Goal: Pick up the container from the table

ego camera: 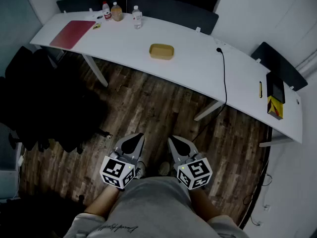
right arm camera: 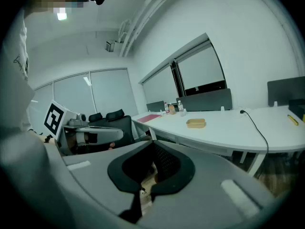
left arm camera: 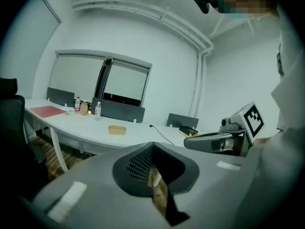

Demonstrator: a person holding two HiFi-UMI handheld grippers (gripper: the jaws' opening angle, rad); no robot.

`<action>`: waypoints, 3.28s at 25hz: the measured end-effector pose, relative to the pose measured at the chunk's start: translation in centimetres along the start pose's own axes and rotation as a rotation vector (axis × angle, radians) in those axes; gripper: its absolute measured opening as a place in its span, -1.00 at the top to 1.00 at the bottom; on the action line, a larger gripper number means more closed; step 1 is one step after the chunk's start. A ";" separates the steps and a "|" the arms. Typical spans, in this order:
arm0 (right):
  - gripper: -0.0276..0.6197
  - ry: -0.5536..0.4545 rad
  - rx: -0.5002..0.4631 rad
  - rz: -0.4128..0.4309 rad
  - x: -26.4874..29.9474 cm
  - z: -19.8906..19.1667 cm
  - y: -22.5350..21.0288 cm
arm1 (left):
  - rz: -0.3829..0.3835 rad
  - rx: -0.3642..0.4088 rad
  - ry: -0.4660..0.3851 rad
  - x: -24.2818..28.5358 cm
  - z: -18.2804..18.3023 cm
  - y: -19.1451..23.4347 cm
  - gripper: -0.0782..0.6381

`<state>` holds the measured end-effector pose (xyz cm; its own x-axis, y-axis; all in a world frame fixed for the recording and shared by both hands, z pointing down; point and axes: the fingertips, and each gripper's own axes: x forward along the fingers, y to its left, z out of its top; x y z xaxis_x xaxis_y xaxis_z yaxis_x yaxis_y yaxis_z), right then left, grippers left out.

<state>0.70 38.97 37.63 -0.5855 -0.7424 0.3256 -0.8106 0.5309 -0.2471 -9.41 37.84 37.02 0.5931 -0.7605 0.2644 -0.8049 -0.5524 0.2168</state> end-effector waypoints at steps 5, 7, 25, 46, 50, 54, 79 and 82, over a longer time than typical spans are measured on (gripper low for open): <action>0.87 0.006 0.004 0.008 -0.2 -0.1 -0.3 | 0.006 -0.010 -0.003 0.3 0.1 -0.2 0.78; 0.87 0.006 0.003 0.009 -0.4 -0.2 -0.4 | 0.008 -0.012 -0.004 0.3 0.1 -0.3 0.78; 0.87 0.000 0.015 0.067 -1.6 0.1 -3.4 | 0.012 -0.021 -0.048 2.5 1.5 -3.3 0.78; 0.87 0.017 0.006 0.080 1.1 1.1 -9.4 | 0.015 -0.033 -0.055 9.4 2.4 -1.7 0.78; 0.87 0.017 0.012 0.070 4.3 2.3 -11.4 | -0.006 -0.032 -0.054 12.8 3.7 0.8 0.78; 0.87 0.027 0.020 0.062 8.4 3.4 -13.5 | -0.015 -0.030 -0.042 16.1 4.5 4.1 0.78; 0.87 0.014 0.058 -0.054 32.8 16.2 -21.4 | -0.102 -0.015 0.008 32.6 15.2 25.9 0.78; 0.87 0.015 0.054 -0.069 33.5 16.9 -21.8 | -0.107 -0.025 0.008 33.5 15.7 26.8 0.78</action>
<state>-1.07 -4.41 38.53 -0.5290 -0.7698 0.3571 -0.8473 0.4557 -0.2728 -11.43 -7.78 36.93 0.6759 -0.6947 0.2461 -0.7363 -0.6217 0.2672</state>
